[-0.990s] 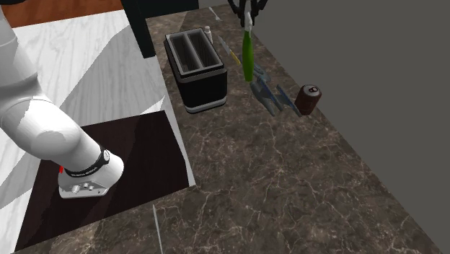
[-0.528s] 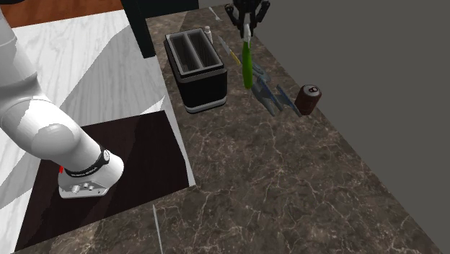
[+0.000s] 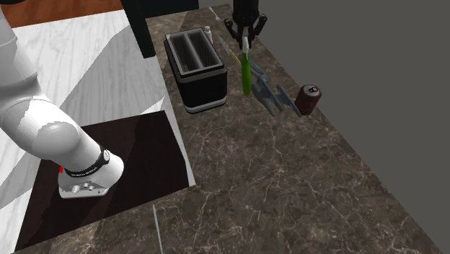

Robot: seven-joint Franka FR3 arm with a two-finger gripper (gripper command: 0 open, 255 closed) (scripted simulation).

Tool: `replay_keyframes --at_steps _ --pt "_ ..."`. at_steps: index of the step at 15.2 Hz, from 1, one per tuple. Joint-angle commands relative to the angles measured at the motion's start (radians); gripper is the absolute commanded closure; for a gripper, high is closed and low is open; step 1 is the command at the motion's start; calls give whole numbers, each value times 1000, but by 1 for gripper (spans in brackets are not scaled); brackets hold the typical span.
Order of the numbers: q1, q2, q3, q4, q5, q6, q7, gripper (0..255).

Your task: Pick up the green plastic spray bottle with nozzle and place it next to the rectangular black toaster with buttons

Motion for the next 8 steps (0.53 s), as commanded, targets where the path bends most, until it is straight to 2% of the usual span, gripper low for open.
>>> replay_keyframes --at_steps 1,8 --pt "-1 6 1 -18 3 25 -1 255" --pt "-2 27 4 -85 11 111 -1 255"
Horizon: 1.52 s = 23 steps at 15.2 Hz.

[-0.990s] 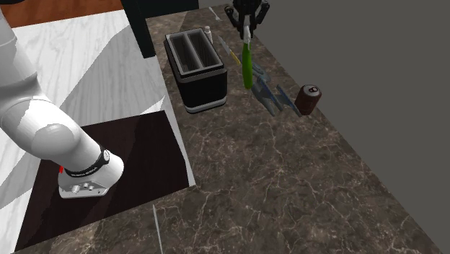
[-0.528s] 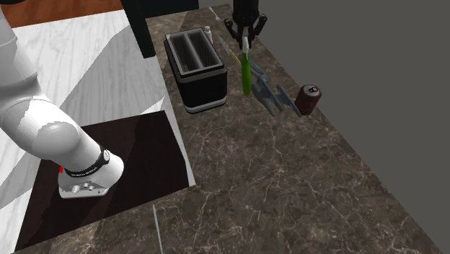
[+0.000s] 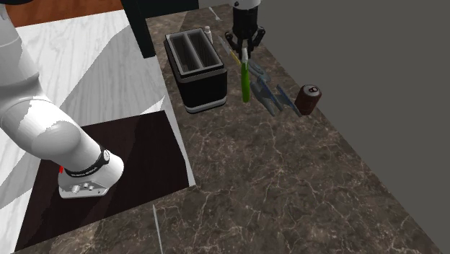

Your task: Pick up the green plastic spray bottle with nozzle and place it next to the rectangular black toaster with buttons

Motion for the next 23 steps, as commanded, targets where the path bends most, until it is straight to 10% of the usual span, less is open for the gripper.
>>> replay_keyframes --at_steps 1,8,9,23 --pt "1 4 1 -9 1 13 2 255" --pt "1 4 1 -9 1 13 2 255" --pt "1 4 1 -9 1 13 2 0" --pt "8 -26 -1 81 -12 -105 10 0"
